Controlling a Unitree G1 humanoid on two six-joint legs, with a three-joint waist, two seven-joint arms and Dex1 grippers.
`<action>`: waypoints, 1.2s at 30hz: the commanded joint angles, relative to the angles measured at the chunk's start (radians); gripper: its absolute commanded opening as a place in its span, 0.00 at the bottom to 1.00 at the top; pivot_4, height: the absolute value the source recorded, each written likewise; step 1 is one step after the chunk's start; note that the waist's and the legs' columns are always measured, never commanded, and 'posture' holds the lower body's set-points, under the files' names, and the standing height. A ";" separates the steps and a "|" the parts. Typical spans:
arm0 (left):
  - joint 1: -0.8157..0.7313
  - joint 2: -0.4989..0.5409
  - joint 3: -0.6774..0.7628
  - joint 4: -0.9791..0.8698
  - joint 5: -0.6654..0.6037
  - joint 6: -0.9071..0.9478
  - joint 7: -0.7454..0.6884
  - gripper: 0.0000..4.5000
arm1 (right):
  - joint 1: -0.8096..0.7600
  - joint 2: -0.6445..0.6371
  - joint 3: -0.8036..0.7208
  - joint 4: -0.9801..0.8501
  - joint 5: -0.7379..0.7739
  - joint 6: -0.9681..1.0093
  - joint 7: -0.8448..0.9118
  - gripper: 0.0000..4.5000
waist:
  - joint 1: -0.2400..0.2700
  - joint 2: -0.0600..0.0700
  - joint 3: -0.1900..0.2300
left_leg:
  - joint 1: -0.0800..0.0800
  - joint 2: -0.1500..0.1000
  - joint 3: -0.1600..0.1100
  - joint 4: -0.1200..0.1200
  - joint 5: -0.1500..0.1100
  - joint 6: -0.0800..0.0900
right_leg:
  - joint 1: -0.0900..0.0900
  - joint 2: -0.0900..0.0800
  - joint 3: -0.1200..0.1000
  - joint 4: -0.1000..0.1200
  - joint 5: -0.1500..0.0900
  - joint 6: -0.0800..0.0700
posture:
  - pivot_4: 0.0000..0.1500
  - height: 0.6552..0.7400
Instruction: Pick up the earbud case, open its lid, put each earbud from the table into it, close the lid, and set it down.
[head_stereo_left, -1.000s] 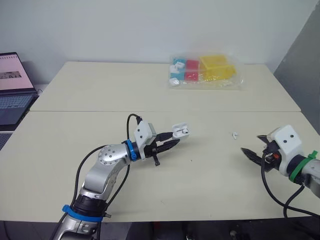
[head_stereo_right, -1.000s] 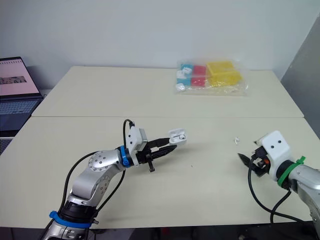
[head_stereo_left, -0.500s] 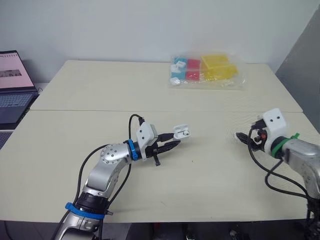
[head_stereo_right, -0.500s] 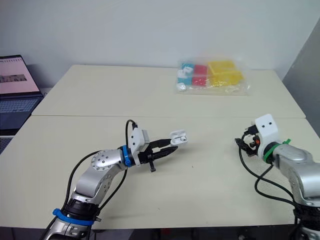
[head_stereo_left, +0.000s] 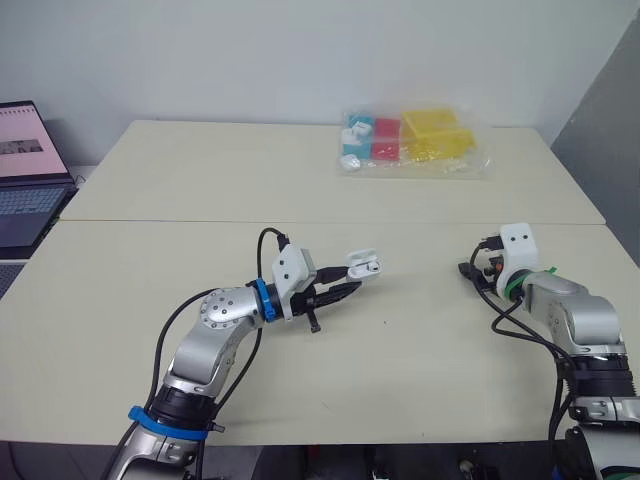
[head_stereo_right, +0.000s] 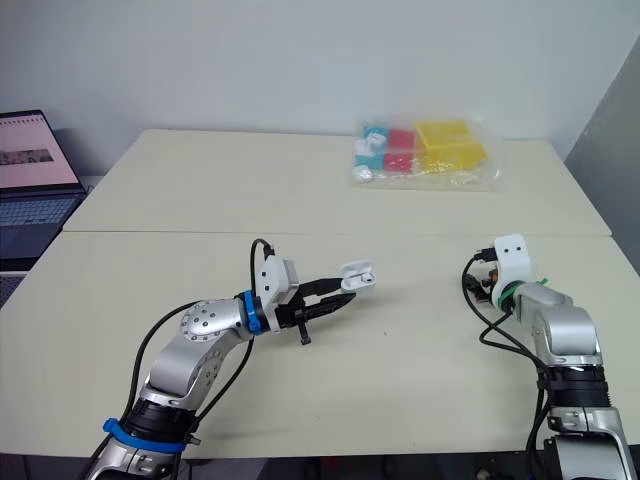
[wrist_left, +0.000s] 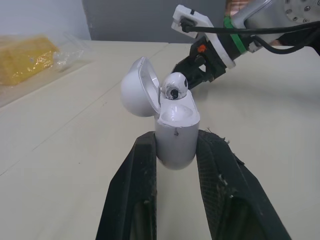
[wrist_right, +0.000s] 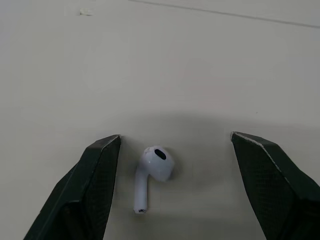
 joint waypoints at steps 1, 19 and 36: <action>-0.001 0.006 0.001 -0.055 -0.006 0.000 0.003 0.17 | 0.002 0.006 -0.008 -0.003 -0.006 -0.002 0.003 0.77 | 0.000 0.000 0.000 | 0.000 0.000 0.000 0.000 0.000 0.000 | 0.000 0.000 0.000 0.000 0.000 0.000 | 1.00 1.00; 0.002 0.013 0.001 -0.084 -0.008 0.028 0.012 0.17 | 0.092 -0.144 0.066 -0.239 0.027 0.017 0.202 0.10 | 0.002 0.000 0.000 | 0.000 0.000 0.000 0.000 0.000 0.000 | 0.000 0.000 0.000 -0.001 0.000 0.000 | 1.00 1.00; 0.072 0.057 0.019 -0.177 -0.024 0.082 0.027 0.17 | 0.232 -0.595 0.269 -0.114 -0.119 -0.729 0.990 0.10 | 0.000 0.000 0.000 | 0.002 0.000 0.000 0.000 0.000 0.000 | 0.001 0.000 -0.001 -0.001 0.000 0.000 | 1.00 1.00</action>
